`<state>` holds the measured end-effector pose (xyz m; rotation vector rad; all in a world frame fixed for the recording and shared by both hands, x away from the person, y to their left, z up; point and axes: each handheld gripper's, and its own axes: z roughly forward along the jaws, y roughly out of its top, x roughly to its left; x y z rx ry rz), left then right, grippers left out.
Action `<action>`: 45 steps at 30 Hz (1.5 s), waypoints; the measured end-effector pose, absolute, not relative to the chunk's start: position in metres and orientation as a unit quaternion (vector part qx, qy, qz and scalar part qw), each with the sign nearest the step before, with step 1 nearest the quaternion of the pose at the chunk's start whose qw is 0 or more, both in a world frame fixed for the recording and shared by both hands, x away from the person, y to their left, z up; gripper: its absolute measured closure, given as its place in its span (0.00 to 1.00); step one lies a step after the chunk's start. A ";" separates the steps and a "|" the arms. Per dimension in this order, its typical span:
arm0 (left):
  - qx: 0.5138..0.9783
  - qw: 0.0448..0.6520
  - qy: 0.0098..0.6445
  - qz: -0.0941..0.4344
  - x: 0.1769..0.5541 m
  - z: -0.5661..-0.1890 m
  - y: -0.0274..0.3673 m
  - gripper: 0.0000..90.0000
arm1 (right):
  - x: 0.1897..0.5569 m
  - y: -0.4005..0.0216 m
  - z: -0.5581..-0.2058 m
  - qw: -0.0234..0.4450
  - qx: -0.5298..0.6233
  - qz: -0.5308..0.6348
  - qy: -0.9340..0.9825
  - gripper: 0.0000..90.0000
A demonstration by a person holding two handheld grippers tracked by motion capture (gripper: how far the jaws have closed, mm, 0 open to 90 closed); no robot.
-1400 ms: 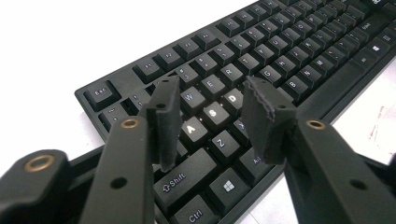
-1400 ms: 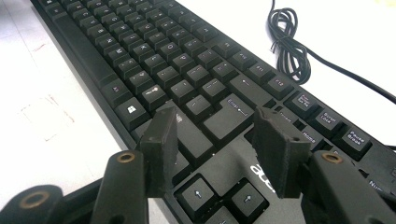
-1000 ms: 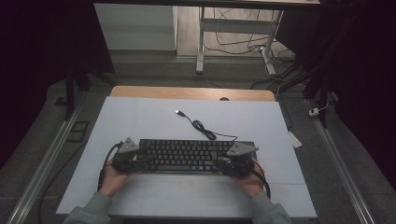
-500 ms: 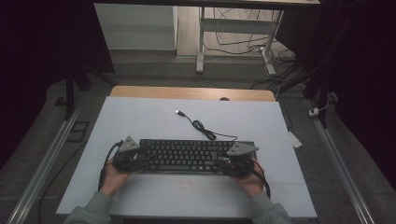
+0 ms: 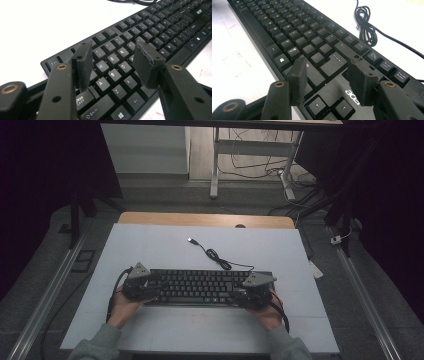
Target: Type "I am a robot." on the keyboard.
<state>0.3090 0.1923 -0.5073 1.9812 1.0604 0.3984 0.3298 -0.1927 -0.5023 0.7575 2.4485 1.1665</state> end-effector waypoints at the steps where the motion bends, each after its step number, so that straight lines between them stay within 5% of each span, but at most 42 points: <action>1: 0.789 0.417 0.423 0.158 0.310 -0.507 0.192 0.54 | 0.330 -0.193 -0.502 0.162 0.265 0.409 0.858 0.56; 23: 0.802 0.410 0.412 0.140 0.326 -0.511 0.171 0.70 | 0.330 -0.192 -0.503 0.161 0.266 0.407 0.859 0.56; 32: 0.827 0.402 0.376 0.116 0.322 -0.512 0.162 0.98 | 0.330 -0.192 -0.503 0.162 0.265 0.406 0.859 0.56; 45: 0.864 0.386 0.312 0.082 0.311 -0.517 0.138 0.98 | 0.330 -0.192 -0.503 0.163 0.264 0.406 0.859 0.56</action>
